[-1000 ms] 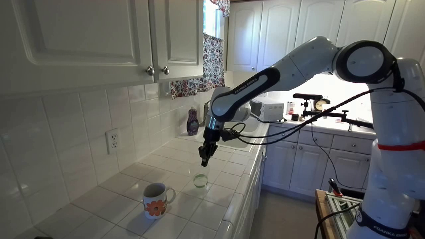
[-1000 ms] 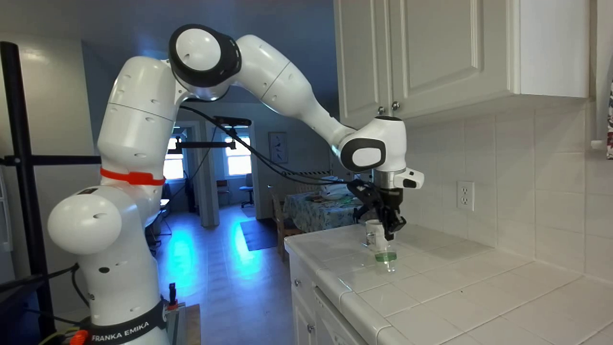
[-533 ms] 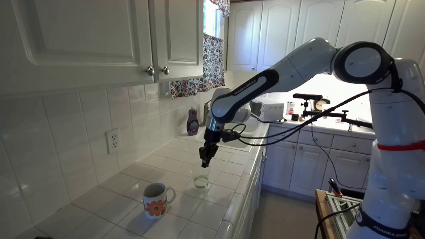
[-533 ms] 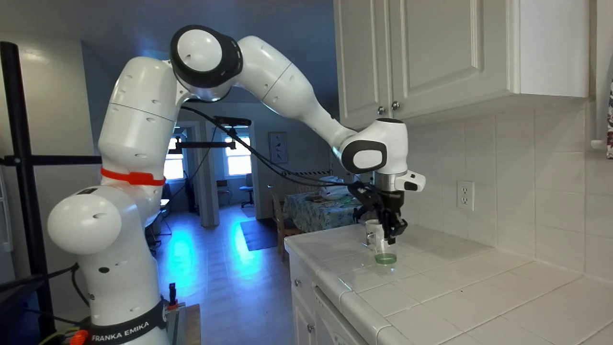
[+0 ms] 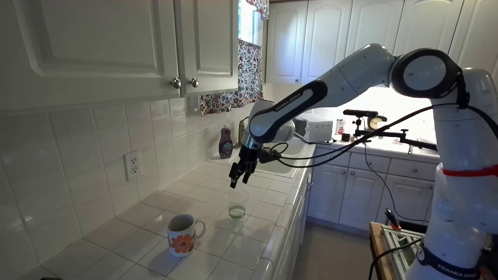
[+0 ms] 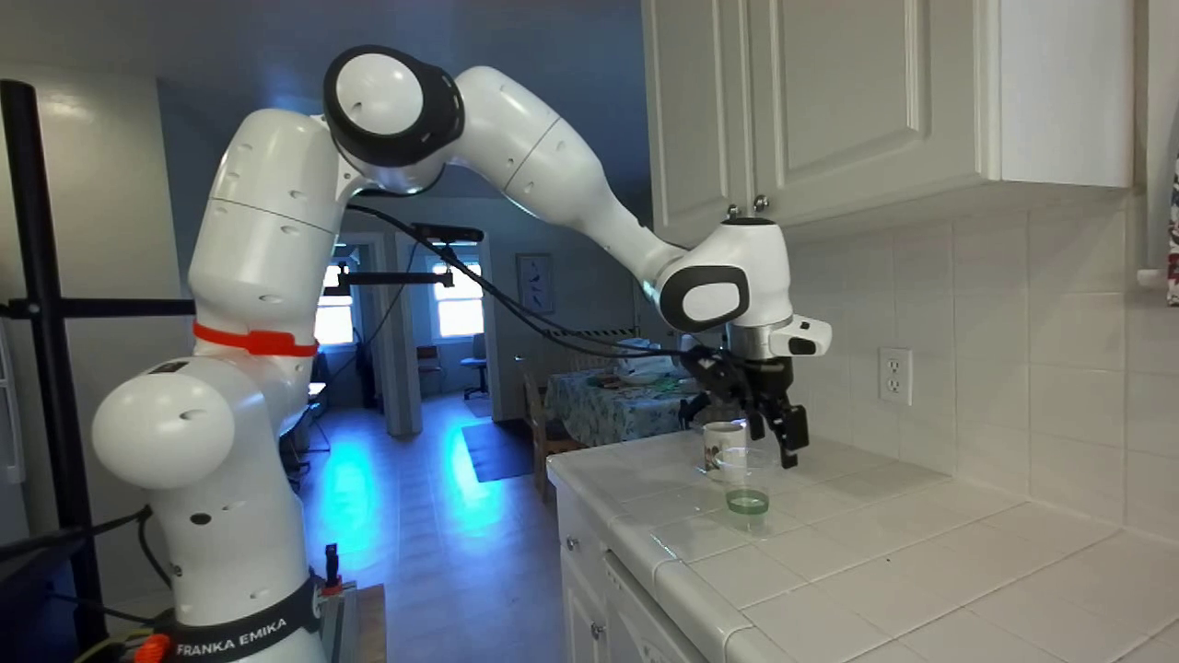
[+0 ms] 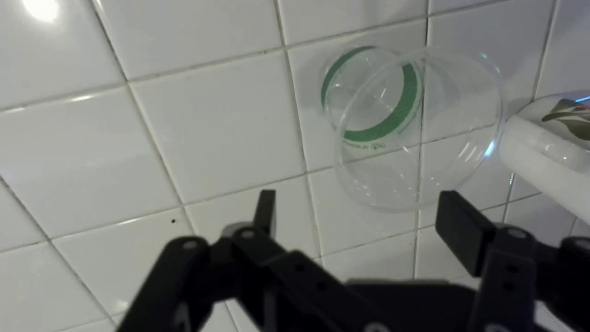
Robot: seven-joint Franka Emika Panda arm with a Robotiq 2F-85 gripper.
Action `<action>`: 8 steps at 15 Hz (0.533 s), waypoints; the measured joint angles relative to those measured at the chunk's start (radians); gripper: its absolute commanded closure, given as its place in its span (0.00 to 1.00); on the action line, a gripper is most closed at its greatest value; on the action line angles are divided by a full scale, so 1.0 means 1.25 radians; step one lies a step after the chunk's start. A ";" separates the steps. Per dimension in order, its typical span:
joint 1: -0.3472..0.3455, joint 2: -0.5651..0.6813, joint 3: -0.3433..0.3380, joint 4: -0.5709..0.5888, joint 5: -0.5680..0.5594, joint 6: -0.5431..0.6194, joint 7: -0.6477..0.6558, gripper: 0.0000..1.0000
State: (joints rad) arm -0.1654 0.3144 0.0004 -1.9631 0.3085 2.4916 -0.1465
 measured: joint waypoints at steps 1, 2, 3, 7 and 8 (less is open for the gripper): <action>0.002 -0.005 -0.002 -0.001 -0.008 0.007 0.001 0.00; 0.006 -0.011 -0.004 -0.001 -0.020 0.010 0.003 0.00; 0.009 -0.019 -0.006 -0.002 -0.033 0.010 0.004 0.00; 0.022 -0.059 -0.008 -0.013 -0.086 -0.001 0.006 0.00; 0.026 -0.068 -0.009 -0.015 -0.097 -0.007 0.006 0.00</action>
State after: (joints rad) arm -0.1334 0.2294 -0.0106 -1.9824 0.1873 2.4829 -0.1385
